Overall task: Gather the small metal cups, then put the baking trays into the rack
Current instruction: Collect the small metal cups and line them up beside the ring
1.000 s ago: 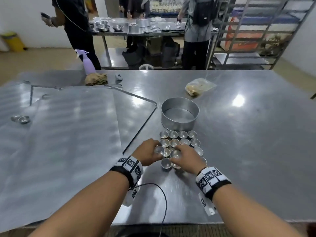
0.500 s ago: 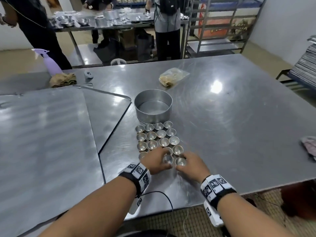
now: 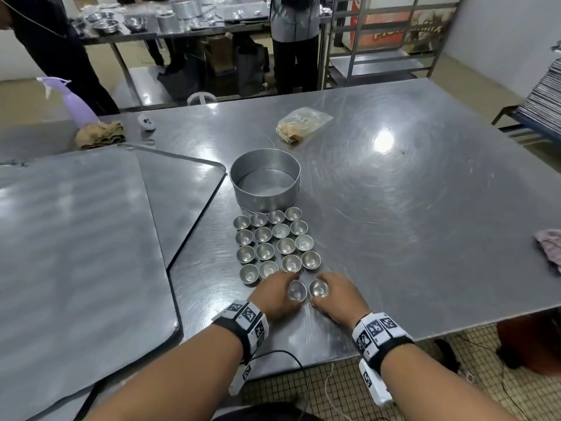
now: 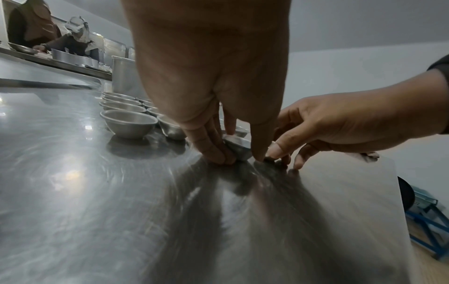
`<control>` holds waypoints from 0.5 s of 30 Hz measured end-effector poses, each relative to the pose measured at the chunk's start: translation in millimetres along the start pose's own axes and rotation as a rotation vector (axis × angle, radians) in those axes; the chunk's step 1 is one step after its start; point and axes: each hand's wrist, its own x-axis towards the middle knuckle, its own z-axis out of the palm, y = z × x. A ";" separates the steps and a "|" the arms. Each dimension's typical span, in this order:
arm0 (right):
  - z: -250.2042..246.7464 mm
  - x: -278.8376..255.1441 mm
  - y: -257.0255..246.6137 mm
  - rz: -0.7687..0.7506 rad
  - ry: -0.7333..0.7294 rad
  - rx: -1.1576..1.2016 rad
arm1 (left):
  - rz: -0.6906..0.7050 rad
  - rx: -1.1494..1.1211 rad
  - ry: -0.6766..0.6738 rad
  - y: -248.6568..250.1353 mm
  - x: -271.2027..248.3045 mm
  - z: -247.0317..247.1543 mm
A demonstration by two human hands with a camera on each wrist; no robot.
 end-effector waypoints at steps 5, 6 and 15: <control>-2.2 3.9 4.0 0.013 0.042 0.028 | -0.015 -0.024 0.024 0.2 5.9 -0.2; -2.5 4.7 4.7 0.011 0.052 0.034 | -0.018 -0.012 0.030 1.0 5.8 -1.4; -2.6 13.4 5.5 -0.012 0.077 0.049 | -0.054 -0.077 0.077 -1.1 5.9 -0.2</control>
